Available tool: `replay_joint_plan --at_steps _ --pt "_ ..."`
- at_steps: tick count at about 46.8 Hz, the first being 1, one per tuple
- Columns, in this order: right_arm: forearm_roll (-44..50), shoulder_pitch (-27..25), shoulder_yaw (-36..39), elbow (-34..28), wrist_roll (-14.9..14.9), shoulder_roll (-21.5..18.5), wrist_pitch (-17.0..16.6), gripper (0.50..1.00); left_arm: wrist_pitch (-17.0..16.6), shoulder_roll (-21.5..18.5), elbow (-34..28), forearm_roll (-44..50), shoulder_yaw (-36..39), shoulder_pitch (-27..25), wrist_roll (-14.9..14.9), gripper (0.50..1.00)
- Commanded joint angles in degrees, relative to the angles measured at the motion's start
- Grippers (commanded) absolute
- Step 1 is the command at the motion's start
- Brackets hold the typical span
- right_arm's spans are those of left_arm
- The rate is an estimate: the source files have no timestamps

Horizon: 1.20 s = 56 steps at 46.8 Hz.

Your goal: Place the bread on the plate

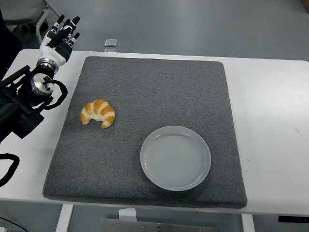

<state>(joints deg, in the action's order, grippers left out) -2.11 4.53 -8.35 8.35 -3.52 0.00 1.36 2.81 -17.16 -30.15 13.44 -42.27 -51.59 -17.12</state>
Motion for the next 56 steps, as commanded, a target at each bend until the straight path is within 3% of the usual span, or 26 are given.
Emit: replay_joint_plan --at_steps 1,30,47,56 --pt "0.0 0.0 0.0 0.0 0.0 0.0 0.0 0.932 0.0 -0.1 -0.3 -0.2 0.1 0.0 -0.1 1.0" --pt "0.0 0.0 0.0 0.0 0.0 0.0 0.0 0.93 -0.3 -0.2 -0.8 -1.2 0.5 0.0 -1.0 1.0" --pt "0.0 0.0 0.0 0.0 0.0 0.0 0.0 0.93 -0.5 -0.8 -1.5 -12.1 0.5 0.0 -1.1 1.0" --pt "0.0 0.0 0.0 0.0 0.0 0.0 0.0 0.932 -0.9 -4.5 -6.9 -14.1 3.7 -0.4 -0.8 1.0"
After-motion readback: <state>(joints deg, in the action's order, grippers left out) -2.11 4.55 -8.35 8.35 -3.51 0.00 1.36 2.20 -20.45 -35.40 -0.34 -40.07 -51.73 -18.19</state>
